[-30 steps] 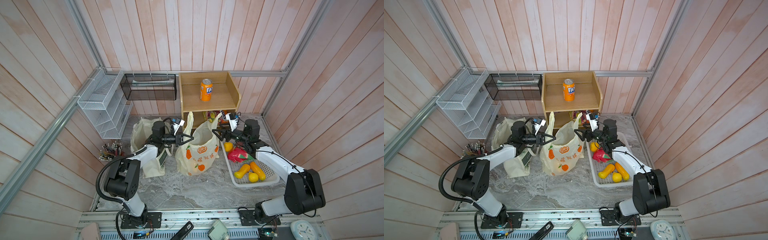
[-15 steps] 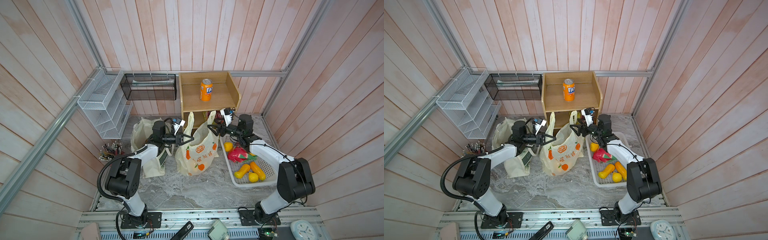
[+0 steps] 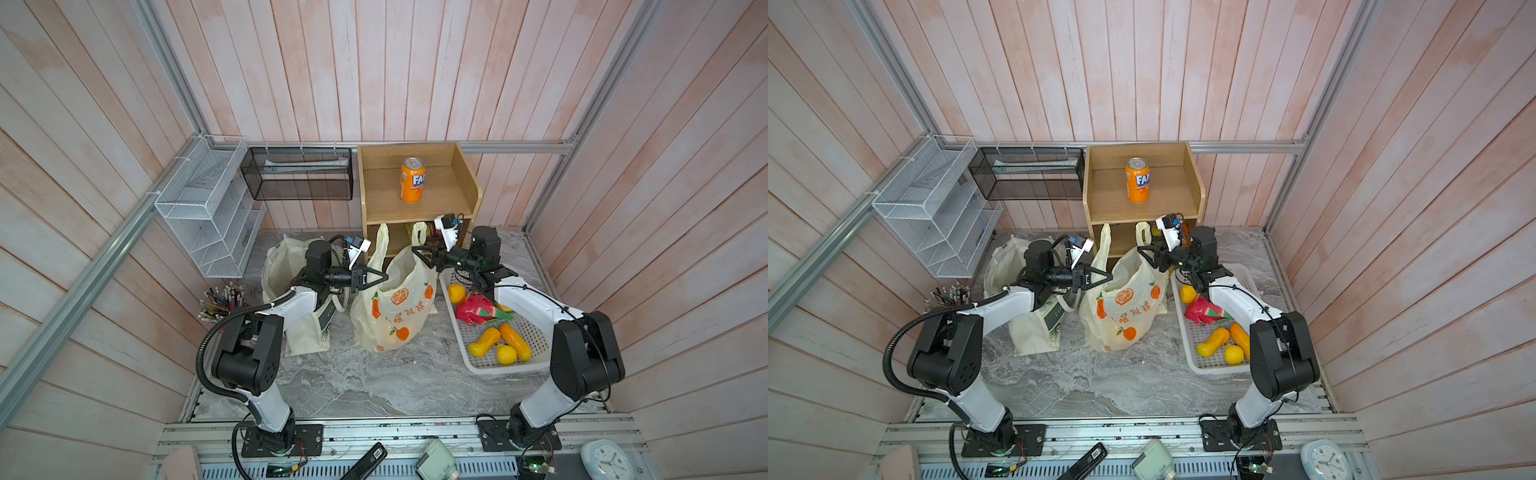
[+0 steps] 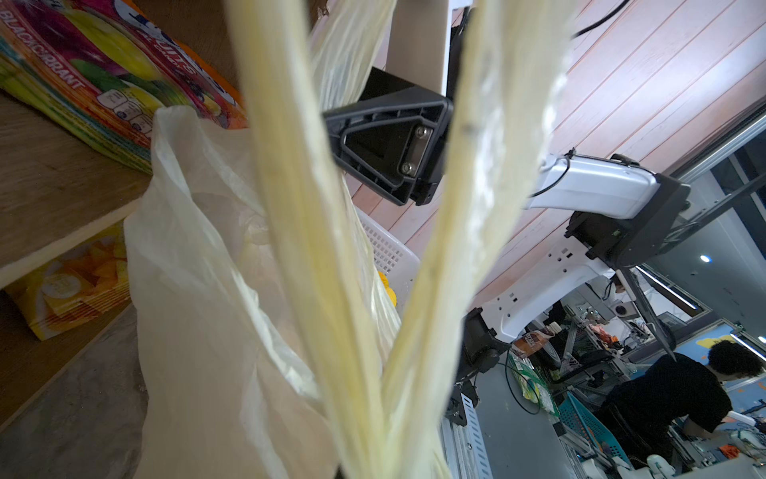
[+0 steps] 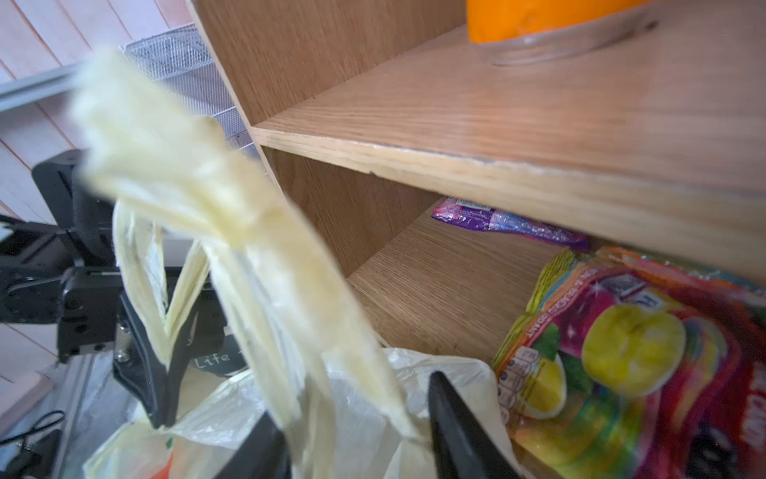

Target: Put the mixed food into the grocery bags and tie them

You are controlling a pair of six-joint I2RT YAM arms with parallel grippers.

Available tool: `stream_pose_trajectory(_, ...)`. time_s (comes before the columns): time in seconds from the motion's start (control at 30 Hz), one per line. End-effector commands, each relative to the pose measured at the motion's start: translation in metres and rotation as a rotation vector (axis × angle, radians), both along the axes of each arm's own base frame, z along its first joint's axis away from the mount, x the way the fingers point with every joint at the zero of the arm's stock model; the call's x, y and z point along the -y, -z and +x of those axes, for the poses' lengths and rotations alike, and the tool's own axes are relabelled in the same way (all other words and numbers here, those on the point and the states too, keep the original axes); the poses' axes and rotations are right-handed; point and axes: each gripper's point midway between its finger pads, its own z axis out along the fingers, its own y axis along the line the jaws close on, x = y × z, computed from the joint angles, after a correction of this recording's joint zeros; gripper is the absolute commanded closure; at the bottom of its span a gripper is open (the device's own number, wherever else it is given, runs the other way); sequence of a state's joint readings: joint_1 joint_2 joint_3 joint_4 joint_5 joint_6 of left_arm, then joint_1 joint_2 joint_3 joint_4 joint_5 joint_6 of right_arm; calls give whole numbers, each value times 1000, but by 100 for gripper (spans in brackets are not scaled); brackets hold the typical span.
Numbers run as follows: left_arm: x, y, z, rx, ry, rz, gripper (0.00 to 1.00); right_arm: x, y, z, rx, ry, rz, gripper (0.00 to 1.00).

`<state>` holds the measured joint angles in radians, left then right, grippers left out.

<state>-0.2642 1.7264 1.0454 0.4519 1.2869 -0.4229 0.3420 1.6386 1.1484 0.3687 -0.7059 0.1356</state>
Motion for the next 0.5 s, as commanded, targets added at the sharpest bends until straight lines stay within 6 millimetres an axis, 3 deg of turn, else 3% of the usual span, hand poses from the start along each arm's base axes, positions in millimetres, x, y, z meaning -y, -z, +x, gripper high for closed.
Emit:
stream_pose_trajectory(0.0,-1,1,3,11,16,-4,100,-4,-4,1,10,-16,7,66)
stream_pose_trajectory(0.23,-2,-2,5,3,1,-6,100,-1,-14,-10,13,-22,17,92)
stream_pose_trajectory(0.37,1,-9,9,-24,-32,2,100,4,-26,-25,18,8,20,100)
stream_pose_trajectory(0.47,3,-8,17,-56,-89,35,100,10,-29,-36,15,57,-5,100)
